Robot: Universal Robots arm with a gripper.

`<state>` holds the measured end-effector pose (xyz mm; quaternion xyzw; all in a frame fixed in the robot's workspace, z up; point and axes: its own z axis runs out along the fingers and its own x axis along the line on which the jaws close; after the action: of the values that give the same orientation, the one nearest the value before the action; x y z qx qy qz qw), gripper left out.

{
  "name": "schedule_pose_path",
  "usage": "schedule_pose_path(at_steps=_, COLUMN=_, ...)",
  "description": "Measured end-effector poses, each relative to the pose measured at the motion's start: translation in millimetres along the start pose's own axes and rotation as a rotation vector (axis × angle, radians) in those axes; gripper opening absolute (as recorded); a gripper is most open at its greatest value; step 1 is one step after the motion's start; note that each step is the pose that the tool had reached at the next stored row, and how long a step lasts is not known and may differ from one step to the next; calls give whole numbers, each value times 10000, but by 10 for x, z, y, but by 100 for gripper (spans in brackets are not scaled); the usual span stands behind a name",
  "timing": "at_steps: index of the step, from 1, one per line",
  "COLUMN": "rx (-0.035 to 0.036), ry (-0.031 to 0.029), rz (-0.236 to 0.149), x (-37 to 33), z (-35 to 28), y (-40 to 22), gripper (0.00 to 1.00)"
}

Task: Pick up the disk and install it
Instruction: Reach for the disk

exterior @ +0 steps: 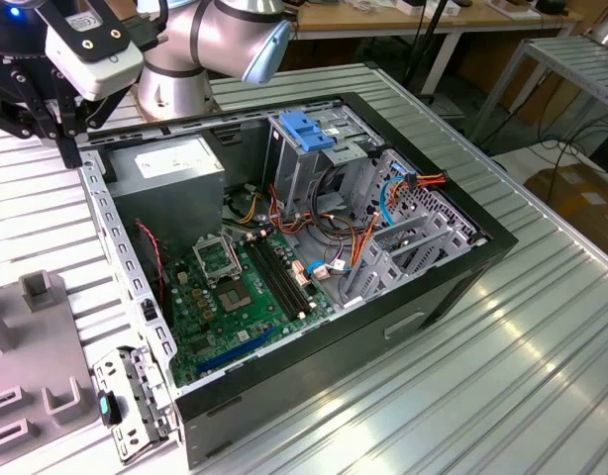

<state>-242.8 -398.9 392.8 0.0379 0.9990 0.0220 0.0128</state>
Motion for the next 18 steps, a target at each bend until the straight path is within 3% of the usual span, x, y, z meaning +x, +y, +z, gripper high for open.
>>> schedule_pose_path(at_steps=18, rx=1, ry=8, rz=0, x=98, z=-1, y=-7, gripper=11)
